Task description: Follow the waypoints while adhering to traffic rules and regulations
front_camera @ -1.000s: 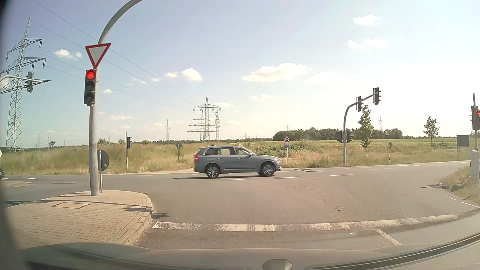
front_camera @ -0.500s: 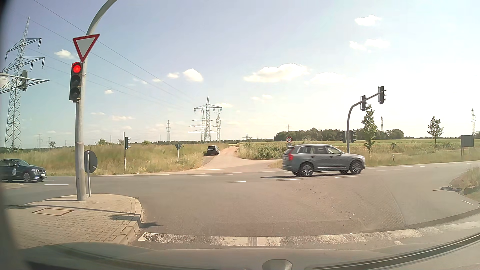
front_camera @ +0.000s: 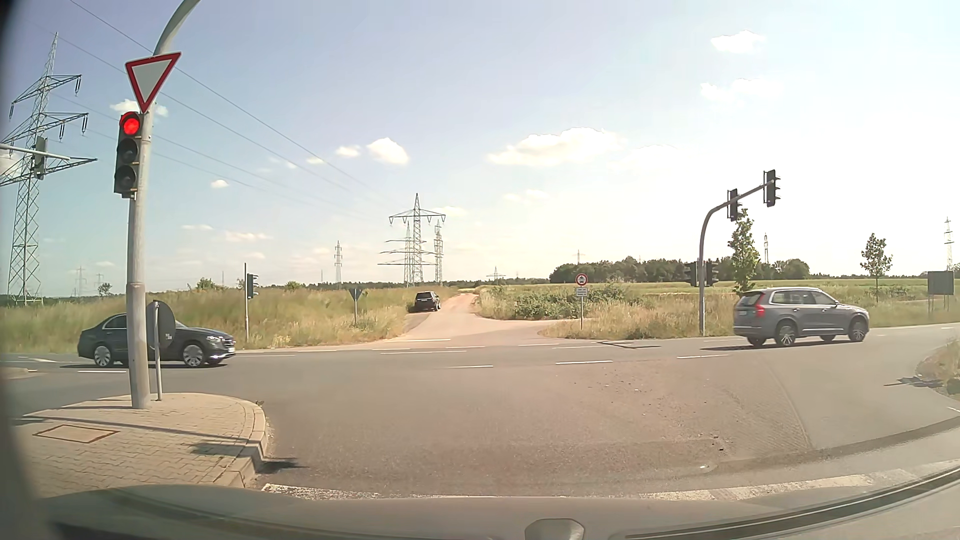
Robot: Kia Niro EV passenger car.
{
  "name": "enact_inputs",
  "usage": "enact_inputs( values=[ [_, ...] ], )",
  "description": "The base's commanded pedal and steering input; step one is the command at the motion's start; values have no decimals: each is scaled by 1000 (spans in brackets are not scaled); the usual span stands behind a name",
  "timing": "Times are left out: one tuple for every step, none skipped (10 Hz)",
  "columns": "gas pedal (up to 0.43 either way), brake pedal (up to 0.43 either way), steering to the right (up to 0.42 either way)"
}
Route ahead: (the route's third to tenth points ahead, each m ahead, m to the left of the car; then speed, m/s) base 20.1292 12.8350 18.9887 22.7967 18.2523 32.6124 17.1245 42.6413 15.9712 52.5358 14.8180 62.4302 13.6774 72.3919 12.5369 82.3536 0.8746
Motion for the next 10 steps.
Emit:
enact_inputs(
  values=[
    [0, 274, -21],
    [0, 274, -21],
    [0, 274, -21],
    [0, 274, -21],
    [0, 274, -21],
    [0, 274, -20],
    [0, 274, -20],
    [0, 274, -20],
    [0, 274, -20],
    [0, 274, -20]
  ],
)
